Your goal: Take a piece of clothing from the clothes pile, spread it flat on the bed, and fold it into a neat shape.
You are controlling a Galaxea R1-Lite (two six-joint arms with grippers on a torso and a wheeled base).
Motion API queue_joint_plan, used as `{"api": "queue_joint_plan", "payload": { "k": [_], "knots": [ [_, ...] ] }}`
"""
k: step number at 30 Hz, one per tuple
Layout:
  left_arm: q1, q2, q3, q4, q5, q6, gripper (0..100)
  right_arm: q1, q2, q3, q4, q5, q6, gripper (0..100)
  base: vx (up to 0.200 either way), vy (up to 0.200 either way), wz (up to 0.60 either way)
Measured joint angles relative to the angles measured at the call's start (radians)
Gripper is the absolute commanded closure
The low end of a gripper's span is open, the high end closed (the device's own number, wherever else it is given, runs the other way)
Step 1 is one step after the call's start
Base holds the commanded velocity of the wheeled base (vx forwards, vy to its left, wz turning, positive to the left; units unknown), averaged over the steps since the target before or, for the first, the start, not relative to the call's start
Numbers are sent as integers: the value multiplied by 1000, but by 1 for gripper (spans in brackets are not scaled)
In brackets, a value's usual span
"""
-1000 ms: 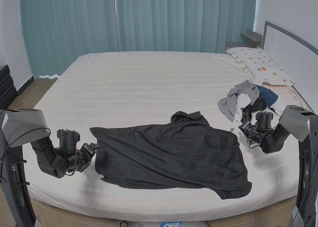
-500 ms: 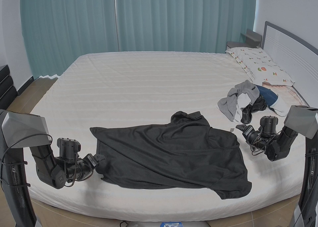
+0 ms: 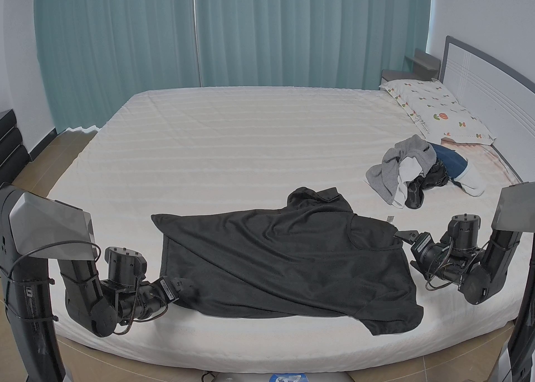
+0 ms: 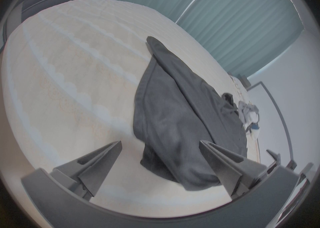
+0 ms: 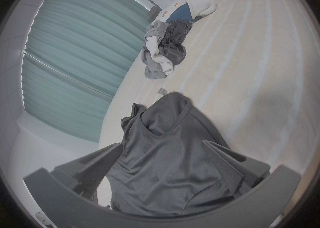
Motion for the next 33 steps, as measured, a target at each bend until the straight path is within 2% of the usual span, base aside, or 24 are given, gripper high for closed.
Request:
{"api": "queue_joint_plan", "payload": {
  "k": [6,19,20,33],
  "knots": [
    [-24,26,39,-70,-4,143,0,17,20,87,-143,27,25,0,0,0,0],
    [-31,108,77,-227,-8,318,0,35,46,131,-163,36,30,0,0,0,0],
    [-31,113,77,-234,-8,321,100,36,46,132,-163,36,30,0,0,0,0],
    [5,108,130,-305,-7,344,100,39,35,147,-164,36,27,0,0,0,0]
  ]
}}
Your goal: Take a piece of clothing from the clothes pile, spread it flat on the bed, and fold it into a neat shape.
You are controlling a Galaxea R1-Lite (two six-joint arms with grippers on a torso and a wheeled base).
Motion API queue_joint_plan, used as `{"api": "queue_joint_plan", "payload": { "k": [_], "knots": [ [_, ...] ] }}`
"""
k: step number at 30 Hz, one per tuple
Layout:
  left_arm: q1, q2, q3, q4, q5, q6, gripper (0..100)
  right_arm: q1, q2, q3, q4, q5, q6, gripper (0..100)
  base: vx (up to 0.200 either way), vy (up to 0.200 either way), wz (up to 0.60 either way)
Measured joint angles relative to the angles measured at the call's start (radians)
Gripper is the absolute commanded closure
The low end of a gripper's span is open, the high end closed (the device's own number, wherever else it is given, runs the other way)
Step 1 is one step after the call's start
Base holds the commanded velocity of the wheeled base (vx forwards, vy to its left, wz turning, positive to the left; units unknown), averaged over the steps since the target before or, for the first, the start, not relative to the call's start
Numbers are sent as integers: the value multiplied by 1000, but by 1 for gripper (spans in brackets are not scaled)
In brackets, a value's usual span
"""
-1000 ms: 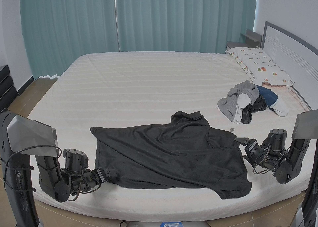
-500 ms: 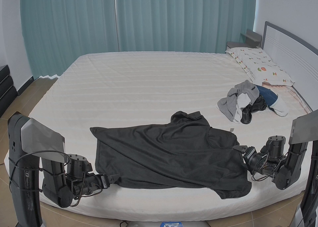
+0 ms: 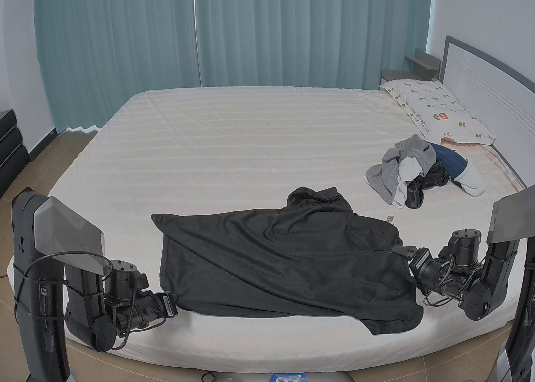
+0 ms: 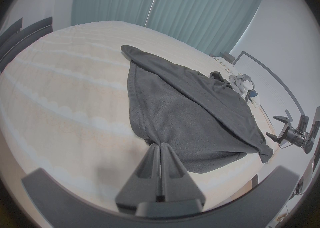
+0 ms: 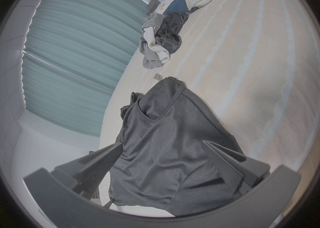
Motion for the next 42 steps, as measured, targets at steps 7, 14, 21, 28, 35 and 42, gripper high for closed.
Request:
{"api": "queue_joint_plan", "payload": {
  "k": [7,14,21,28,35,42],
  "knots": [
    [18,-67,48,11,1,31,100,-3,-5,16,1,-3,-80,0,0,0,0],
    [45,-144,82,96,3,104,100,-9,29,38,1,-12,-186,0,0,0,0],
    [93,-253,74,271,4,150,100,-11,67,54,5,-14,-251,0,0,0,0],
    [113,-331,49,389,4,162,100,-3,92,110,5,-2,-342,0,0,0,0],
    [116,-349,42,399,1,170,100,29,114,150,-13,32,-379,100,0,0,0],
    [119,-348,41,406,0,171,100,54,121,202,-21,43,-459,100,0,0,0]
  ]
}}
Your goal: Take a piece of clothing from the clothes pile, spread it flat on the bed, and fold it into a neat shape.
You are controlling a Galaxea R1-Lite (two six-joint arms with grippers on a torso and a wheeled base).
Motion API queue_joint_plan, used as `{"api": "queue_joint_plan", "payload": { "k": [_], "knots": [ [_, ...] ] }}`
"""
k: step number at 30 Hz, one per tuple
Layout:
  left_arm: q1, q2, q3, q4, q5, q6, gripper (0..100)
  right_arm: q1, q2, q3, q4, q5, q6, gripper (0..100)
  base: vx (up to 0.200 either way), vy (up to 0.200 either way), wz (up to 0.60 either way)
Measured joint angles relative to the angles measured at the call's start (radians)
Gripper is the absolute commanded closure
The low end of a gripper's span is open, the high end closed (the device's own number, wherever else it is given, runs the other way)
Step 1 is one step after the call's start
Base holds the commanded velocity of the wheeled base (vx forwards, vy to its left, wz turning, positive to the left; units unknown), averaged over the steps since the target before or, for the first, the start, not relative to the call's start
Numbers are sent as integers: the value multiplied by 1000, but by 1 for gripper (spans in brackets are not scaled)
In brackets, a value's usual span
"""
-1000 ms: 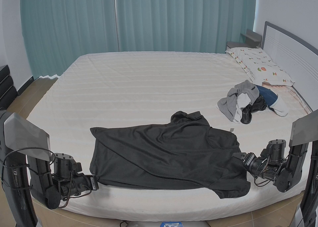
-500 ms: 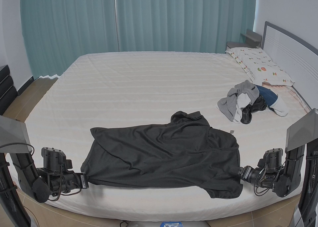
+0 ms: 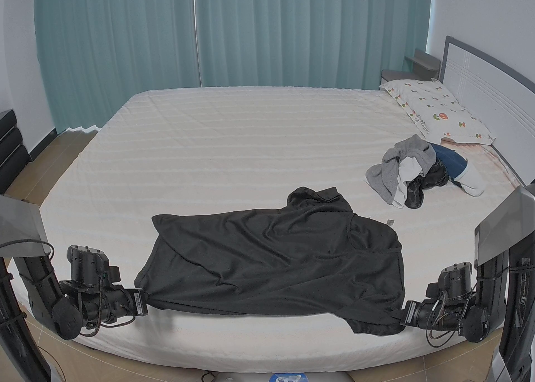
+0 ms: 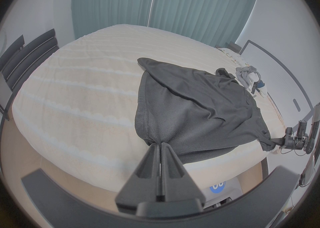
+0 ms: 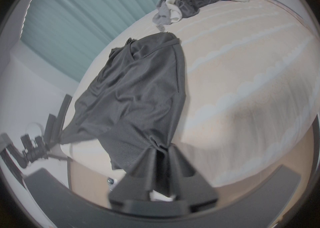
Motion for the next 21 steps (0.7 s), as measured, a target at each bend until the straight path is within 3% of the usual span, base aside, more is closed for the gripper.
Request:
{"api": "queue_joint_plan", "payload": {
  "k": [7,14,21],
  "knots": [
    [41,1,-2,7,-1,56,100,-20,-48,55,29,14,-83,100,0,0,0],
    [106,-5,1,30,-2,135,100,-30,-139,61,247,42,-163,100,0,0,0],
    [130,-50,-5,218,0,185,100,-26,-206,61,334,62,-220,100,0,0,0]
  ]
}}
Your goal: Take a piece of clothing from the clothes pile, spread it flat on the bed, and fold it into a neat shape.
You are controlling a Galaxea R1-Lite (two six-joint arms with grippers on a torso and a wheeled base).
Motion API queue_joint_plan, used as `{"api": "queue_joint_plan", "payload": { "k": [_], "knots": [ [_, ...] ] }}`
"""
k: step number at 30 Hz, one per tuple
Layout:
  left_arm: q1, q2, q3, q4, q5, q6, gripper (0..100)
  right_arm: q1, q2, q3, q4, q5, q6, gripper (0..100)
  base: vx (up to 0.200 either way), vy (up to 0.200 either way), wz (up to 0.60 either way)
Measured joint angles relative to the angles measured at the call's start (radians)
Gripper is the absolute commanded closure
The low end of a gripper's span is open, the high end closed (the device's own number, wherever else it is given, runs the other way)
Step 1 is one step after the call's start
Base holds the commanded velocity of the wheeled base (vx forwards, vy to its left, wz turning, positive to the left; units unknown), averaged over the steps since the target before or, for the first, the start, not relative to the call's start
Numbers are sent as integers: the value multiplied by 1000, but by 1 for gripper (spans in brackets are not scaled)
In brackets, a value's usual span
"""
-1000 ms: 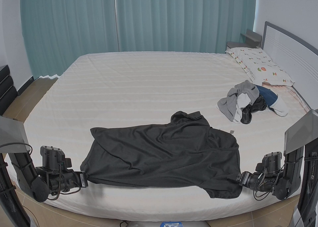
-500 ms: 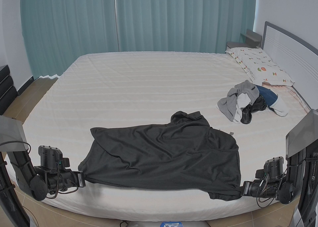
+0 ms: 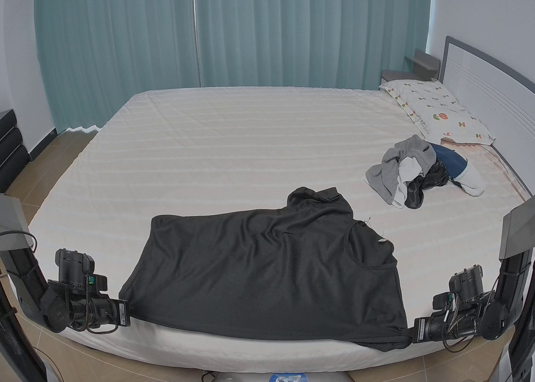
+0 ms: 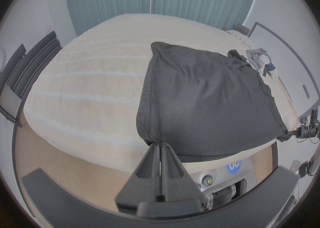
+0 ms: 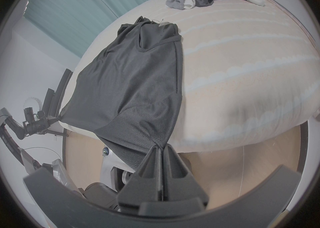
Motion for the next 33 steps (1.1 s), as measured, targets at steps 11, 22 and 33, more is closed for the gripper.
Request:
{"api": "queue_joint_plan", "payload": {
  "k": [11,22,33],
  "knots": [
    [-1,-49,-61,224,0,20,100,9,13,0,-5,-4,-14,100,0,0,0],
    [-12,-14,-86,230,-44,7,0,-2,32,0,-126,-2,6,0,0,0,0],
    [-1,3,-227,217,-136,-323,0,-22,85,-41,-236,-10,139,0,0,0,0]
  ]
}}
